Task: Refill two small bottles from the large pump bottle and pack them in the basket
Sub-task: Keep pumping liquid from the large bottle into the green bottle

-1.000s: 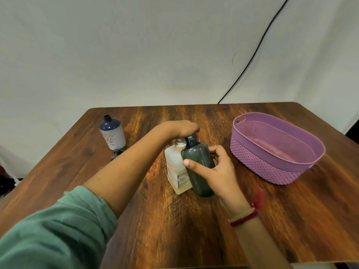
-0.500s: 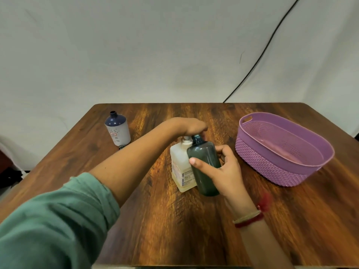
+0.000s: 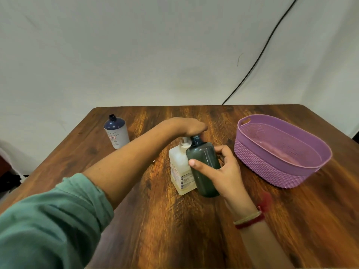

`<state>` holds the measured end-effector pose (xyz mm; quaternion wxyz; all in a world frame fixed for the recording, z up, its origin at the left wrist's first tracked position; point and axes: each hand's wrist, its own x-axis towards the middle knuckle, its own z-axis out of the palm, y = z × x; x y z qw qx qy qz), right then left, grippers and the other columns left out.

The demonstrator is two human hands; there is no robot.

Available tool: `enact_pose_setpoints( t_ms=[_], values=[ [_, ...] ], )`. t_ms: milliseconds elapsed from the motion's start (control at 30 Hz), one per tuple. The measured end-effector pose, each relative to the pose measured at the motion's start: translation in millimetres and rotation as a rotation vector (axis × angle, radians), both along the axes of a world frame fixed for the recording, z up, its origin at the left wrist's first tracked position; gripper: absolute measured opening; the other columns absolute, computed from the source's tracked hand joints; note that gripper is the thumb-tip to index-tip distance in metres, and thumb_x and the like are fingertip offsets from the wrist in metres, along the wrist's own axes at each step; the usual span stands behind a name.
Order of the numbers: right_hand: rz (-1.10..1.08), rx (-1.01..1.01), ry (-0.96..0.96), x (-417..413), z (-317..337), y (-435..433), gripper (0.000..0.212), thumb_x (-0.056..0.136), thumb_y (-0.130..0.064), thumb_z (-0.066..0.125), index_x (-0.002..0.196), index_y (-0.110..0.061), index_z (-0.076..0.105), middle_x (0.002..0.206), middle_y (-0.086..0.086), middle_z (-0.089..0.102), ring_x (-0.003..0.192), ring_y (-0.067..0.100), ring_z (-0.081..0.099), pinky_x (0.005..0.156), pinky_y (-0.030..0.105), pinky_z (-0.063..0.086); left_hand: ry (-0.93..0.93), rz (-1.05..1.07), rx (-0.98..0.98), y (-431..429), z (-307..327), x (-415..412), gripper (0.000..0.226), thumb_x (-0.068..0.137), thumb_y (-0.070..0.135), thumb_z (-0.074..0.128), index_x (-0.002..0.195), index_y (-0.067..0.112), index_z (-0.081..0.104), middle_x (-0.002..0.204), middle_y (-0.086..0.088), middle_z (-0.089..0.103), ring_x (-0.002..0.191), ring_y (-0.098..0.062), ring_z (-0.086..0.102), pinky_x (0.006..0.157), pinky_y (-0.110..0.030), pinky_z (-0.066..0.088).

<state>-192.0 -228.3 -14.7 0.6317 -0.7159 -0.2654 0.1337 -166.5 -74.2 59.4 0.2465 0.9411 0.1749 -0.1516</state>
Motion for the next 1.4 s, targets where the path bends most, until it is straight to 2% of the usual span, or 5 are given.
enact_pose_setpoints(
  t_ms=[367, 600, 767, 1000, 1400],
  values=[
    [-0.014, 0.003, 0.006, 1.9, -4.6, 0.9, 0.062, 0.044, -0.053, 0.082, 0.092, -0.026, 0.053, 0.099, -0.008, 0.062, 0.093, 0.008, 0.06, 0.074, 0.026, 0.05, -0.022, -0.023, -0.053, 3.0, -2.3, -0.9, 0.045, 0.104, 0.026, 0.02, 0.107, 0.006, 0.061, 0.115, -0.009, 0.06, 0.102, -0.022, 0.056, 0.097, -0.036, 0.041],
    [-0.011, -0.023, -0.008, 3.3, -9.3, 2.1, 0.064, 0.044, -0.055, 0.086, 0.091, -0.027, 0.053, 0.099, -0.008, 0.063, 0.092, 0.007, 0.06, 0.074, 0.026, 0.05, -0.026, 0.014, -0.081, 4.3, -10.1, -3.0, 0.045, 0.103, 0.02, 0.02, 0.109, 0.003, 0.062, 0.098, -0.001, 0.061, 0.075, -0.012, 0.051, 0.065, -0.023, 0.04],
    [-0.027, -0.01, -0.016, 3.6, -6.5, -1.0, 0.066, 0.039, -0.062, 0.079, 0.091, -0.03, 0.053, 0.098, -0.01, 0.063, 0.092, 0.006, 0.061, 0.074, 0.027, 0.051, 0.012, 0.015, -0.01, 1.4, -1.7, 0.4, 0.043, 0.103, 0.017, 0.022, 0.12, -0.002, 0.057, 0.124, -0.014, 0.058, 0.11, -0.028, 0.056, 0.089, -0.033, 0.042],
    [-0.013, -0.035, -0.014, 1.7, -5.0, -1.3, 0.061, 0.046, -0.055, 0.08, 0.093, -0.028, 0.053, 0.099, -0.011, 0.06, 0.093, 0.003, 0.056, 0.071, 0.022, 0.045, 0.007, 0.003, 0.032, 4.5, -11.3, -1.2, 0.043, 0.102, 0.016, 0.023, 0.117, 0.0, 0.06, 0.122, -0.016, 0.06, 0.106, -0.028, 0.057, 0.095, -0.038, 0.043],
    [-0.005, -0.039, -0.014, 0.4, -2.5, -0.9, 0.055, 0.051, -0.045, 0.084, 0.092, -0.028, 0.052, 0.099, -0.013, 0.059, 0.092, 0.0, 0.055, 0.071, 0.02, 0.044, 0.027, 0.012, -0.005, -0.6, -5.7, -5.1, 0.046, 0.103, 0.022, 0.021, 0.12, 0.001, 0.058, 0.118, -0.011, 0.06, 0.084, -0.017, 0.051, 0.064, -0.024, 0.039]
  ],
)
